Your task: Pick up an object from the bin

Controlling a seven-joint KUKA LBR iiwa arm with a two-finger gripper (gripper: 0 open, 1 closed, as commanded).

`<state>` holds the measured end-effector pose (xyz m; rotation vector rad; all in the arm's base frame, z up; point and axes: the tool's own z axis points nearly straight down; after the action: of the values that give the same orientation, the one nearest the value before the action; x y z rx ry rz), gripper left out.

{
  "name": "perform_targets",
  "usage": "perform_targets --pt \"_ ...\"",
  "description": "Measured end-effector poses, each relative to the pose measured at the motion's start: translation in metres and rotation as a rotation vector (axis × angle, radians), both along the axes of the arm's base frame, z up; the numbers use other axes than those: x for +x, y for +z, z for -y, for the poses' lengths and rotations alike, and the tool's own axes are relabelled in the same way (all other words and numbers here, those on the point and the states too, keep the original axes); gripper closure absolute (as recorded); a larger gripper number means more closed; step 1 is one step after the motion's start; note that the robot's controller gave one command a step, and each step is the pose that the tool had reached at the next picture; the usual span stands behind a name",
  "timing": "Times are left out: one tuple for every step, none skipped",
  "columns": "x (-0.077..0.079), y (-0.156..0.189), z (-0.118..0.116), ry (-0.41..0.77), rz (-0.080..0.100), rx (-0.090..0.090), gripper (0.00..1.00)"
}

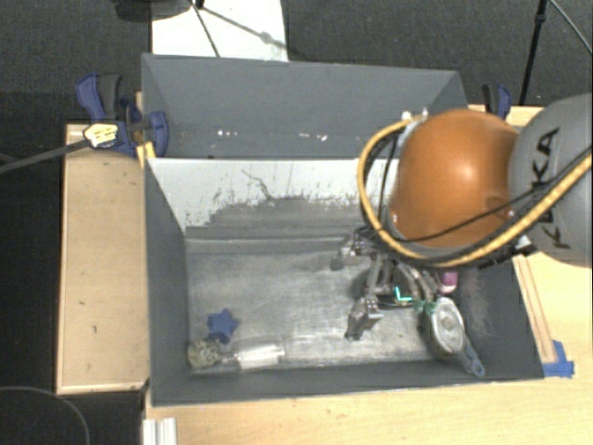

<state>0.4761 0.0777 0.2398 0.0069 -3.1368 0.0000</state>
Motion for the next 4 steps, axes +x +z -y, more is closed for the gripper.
perform_targets --pt "0.019 -0.107 0.069 0.176 0.001 0.0 0.0" --pt "0.023 -0.165 0.135 0.034 0.004 0.0 0.0" --pt "0.016 -0.161 0.198 0.246 0.006 0.01 0.0" --pt "0.041 -0.163 0.193 -0.048 0.004 0.02 0.0"
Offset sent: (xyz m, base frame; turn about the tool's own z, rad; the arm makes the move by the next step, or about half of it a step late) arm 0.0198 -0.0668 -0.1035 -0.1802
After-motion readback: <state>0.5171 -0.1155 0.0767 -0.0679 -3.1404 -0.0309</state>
